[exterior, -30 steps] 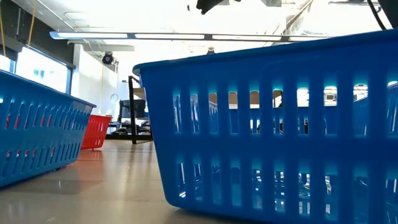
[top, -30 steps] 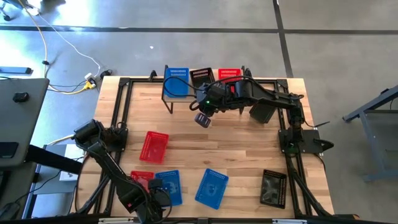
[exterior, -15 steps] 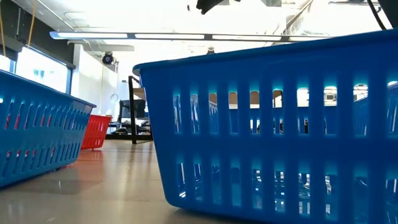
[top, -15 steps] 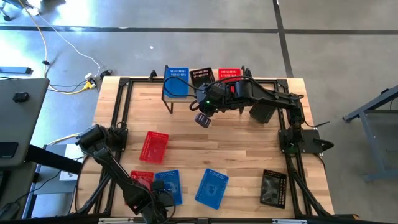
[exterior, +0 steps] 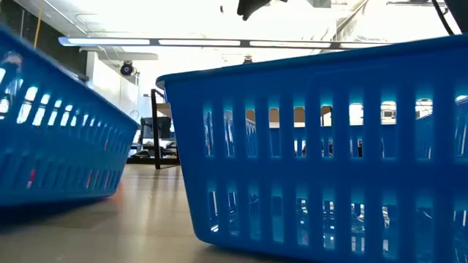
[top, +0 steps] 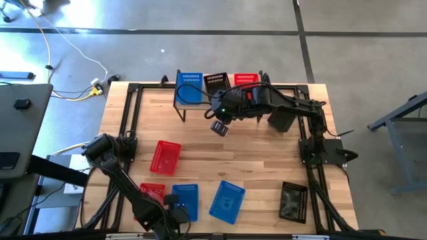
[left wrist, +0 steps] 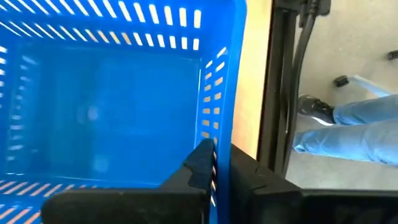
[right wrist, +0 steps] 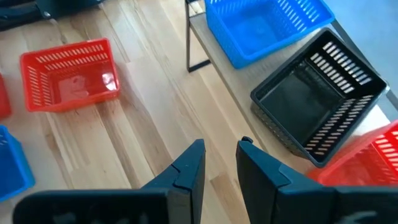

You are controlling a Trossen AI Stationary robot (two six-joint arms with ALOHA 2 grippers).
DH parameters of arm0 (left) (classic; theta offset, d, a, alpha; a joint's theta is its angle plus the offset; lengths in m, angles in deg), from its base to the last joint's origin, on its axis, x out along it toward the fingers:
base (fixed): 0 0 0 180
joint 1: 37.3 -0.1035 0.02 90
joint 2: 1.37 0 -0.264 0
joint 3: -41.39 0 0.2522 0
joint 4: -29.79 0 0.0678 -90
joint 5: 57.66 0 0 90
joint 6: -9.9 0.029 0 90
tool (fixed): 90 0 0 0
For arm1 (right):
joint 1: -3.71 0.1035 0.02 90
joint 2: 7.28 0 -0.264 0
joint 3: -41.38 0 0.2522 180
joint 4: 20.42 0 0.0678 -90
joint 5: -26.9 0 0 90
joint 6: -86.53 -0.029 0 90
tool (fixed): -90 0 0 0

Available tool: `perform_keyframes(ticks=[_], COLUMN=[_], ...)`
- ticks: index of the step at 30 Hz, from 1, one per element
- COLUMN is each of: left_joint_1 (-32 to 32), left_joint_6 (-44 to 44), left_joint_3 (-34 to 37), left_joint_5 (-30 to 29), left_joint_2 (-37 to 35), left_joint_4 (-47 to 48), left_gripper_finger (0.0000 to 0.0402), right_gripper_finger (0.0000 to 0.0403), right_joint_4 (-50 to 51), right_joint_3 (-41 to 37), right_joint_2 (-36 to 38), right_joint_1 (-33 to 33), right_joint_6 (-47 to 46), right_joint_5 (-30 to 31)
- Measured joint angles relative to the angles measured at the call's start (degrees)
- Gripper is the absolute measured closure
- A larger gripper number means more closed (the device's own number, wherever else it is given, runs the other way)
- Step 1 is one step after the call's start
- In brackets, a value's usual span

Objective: Stack baskets on shelf by color
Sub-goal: Stack the left blue bin on top of the other blue bin on the shelf

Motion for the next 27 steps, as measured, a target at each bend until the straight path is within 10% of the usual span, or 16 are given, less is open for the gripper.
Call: perform_keyframes(ticks=[27], left_joint_1=[-7.3], left_joint_6=[18.9], left_joint_3=[-10.3], left_joint_5=[-12.4], left_joint_2=[-9.5], left_joint_4=[30.9], left_gripper_finger=[0.0401], right_gripper_finger=[0.0324], right_joint_4=[4.0], right_joint_3=[0.0], right_joint_2=[0.0], right_joint_1=[-3.3], right_joint_6=[1.9], right_joint_5=[-1.8])
